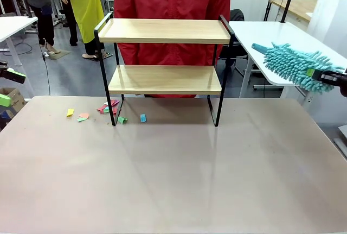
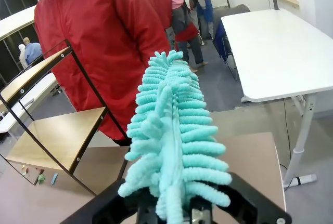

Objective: Clean the shelf.
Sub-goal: Hand the Duster back to the human.

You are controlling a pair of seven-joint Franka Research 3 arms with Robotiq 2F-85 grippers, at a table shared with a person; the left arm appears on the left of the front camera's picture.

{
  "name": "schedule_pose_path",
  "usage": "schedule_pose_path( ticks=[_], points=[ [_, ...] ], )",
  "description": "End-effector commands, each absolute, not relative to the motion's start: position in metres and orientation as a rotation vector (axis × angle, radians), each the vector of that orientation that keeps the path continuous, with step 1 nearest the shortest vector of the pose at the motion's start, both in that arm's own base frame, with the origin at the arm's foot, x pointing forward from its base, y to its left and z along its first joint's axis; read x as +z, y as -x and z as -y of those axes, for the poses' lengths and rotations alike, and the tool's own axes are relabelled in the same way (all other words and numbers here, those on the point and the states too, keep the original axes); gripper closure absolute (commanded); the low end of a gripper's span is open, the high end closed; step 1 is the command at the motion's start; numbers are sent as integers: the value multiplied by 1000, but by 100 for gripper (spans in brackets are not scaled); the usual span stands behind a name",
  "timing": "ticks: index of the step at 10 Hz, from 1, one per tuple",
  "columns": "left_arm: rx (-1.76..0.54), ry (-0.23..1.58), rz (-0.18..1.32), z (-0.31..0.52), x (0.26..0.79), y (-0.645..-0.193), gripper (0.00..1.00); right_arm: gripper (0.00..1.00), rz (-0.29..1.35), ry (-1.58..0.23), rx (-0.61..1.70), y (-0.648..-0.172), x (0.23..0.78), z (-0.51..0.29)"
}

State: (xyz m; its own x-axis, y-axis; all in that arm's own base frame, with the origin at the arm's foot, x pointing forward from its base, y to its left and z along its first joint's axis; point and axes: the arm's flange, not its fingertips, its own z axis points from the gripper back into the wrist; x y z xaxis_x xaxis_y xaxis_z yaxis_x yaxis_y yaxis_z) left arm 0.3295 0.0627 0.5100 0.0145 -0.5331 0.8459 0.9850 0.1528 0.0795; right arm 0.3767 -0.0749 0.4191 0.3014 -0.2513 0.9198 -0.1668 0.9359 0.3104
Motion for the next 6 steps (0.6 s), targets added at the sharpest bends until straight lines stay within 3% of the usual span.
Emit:
schedule_pose_path(
  ticks=[1, 6],
  points=[
    [-1330, 670, 925, -61, 511, -331, 0, 84, 1281, -397, -62, -376, 421, 75],
    [-1330, 670, 925, -61, 511, -331, 0, 84, 1281, -397, -62, -376, 421, 75]
  ],
)
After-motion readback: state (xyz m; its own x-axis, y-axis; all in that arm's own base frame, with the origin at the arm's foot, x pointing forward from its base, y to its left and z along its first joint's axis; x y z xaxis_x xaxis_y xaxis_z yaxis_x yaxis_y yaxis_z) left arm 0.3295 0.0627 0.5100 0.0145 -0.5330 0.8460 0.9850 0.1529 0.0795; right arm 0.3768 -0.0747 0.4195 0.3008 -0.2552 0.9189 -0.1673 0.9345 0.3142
